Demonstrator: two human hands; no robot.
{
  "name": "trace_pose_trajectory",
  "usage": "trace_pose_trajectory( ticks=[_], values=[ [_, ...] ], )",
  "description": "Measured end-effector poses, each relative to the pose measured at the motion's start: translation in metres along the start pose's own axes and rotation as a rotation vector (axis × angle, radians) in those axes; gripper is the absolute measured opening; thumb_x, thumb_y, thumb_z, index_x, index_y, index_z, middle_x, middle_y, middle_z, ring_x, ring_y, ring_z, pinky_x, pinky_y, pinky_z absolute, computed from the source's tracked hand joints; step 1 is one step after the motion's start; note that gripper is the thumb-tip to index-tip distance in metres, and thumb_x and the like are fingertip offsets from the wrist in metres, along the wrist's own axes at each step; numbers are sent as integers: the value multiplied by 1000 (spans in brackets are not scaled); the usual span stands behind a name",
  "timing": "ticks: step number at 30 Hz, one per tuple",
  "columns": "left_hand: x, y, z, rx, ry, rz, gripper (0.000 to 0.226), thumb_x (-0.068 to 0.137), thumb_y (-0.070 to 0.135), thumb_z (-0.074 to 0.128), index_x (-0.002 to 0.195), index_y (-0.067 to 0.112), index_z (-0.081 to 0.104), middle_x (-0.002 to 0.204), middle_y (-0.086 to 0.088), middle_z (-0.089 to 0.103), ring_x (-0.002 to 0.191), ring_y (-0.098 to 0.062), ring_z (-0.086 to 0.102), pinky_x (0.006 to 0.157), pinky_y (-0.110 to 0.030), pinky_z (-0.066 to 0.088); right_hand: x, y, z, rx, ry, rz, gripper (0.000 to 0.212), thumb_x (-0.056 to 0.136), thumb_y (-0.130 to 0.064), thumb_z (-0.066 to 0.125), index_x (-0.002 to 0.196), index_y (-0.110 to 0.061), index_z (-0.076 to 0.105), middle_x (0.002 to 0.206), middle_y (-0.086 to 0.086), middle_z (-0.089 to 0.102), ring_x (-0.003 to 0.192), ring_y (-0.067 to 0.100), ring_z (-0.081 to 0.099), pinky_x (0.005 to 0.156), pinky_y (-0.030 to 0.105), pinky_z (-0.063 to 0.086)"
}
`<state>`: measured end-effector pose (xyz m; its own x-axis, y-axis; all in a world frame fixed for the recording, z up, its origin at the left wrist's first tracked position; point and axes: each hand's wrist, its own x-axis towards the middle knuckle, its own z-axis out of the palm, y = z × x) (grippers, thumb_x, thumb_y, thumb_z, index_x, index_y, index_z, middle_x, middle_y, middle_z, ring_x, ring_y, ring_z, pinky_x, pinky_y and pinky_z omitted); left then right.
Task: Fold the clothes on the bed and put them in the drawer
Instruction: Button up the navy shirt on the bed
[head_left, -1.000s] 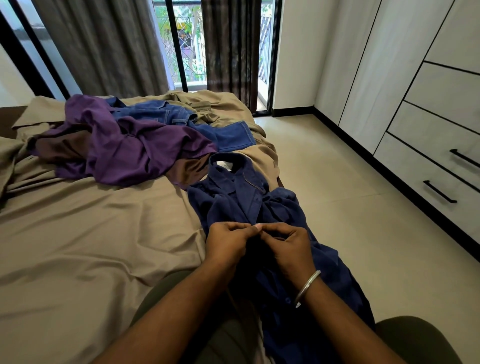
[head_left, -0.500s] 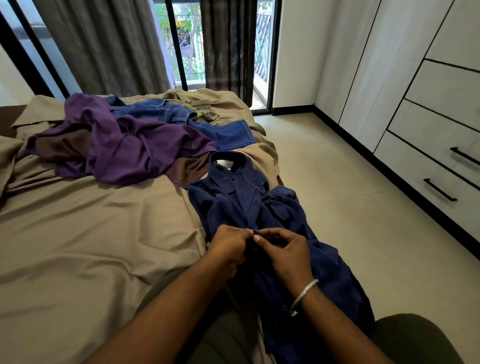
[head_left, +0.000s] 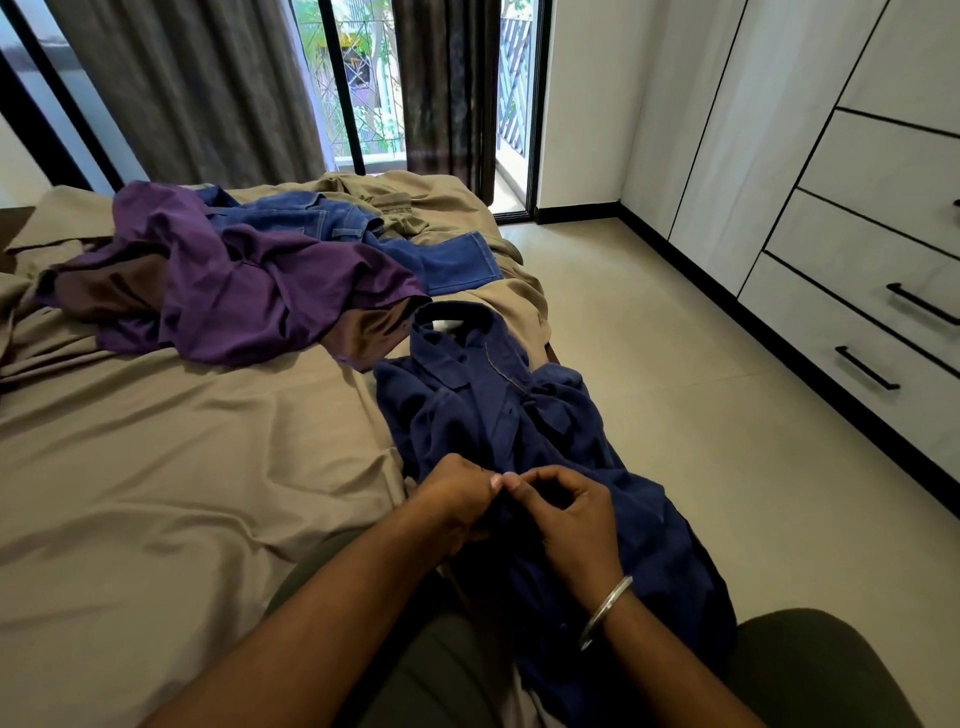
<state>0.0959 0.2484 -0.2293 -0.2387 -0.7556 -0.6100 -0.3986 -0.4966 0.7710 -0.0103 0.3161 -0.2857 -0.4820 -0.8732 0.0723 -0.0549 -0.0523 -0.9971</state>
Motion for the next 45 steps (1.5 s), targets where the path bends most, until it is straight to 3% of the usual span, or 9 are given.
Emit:
trace_pose_trajectory(
  ticks=[4,11,15,25,29,33,36,40,45],
  values=[
    [-7,2,1,51,-27,-3,18,100,5,52,94,0,67,88,-15,67,75,-20,64,53,-29,55,-7,12,0,-247,62,-136,12,87,-30,71,81,-20,70,77,-8,70,76,7,66,67,20,53],
    [-12,-2,0,347,-161,-3,21,100,11,55,79,7,58,73,-8,55,66,-16,56,58,-29,55,-17,5,-5,-126,116,-69,31,88,-40,58,76,-12,64,63,6,62,54,9,57,50,24,48],
    [-18,-7,-2,636,-291,-16,14,96,13,59,93,0,64,66,-8,58,68,-30,65,72,-42,59,-15,1,-13,-213,112,-81,29,90,-29,68,67,-12,62,55,2,57,50,7,51,50,15,39],
    [-20,1,-11,629,363,400,22,87,37,58,79,21,71,71,5,68,69,-12,65,68,-31,55,21,-2,-9,-227,48,135,29,79,-48,76,78,-19,75,68,3,70,63,13,65,61,30,53],
    [-14,9,-17,525,599,622,15,85,33,65,98,26,69,91,8,66,85,-16,62,72,-28,47,39,-7,-6,-189,101,151,32,77,-52,75,76,-20,76,71,-4,73,68,8,68,63,28,54],
    [33,28,-29,545,502,668,48,83,41,68,130,41,57,132,1,50,119,-24,52,97,-39,47,58,-19,-4,-328,151,130,24,76,-47,80,77,-23,74,70,-10,70,65,-2,63,55,11,43],
    [59,39,-33,728,428,547,56,85,54,62,138,46,49,145,4,42,132,-30,40,107,-43,39,76,-21,-3,-360,123,163,19,78,-35,81,73,-20,71,70,-10,68,66,3,62,57,16,43],
    [76,40,-40,890,393,450,51,97,46,50,145,30,46,156,5,33,137,-33,31,110,-42,32,94,-22,-14,-265,204,186,16,81,-18,77,70,-12,65,69,0,65,69,20,61,65,27,50],
    [89,41,-53,932,405,453,40,91,40,57,129,29,60,144,2,44,129,-30,39,102,-42,42,103,-41,-29,-336,412,-16,16,80,-11,70,72,-5,58,70,1,61,62,11,53,56,19,39]
  ],
)
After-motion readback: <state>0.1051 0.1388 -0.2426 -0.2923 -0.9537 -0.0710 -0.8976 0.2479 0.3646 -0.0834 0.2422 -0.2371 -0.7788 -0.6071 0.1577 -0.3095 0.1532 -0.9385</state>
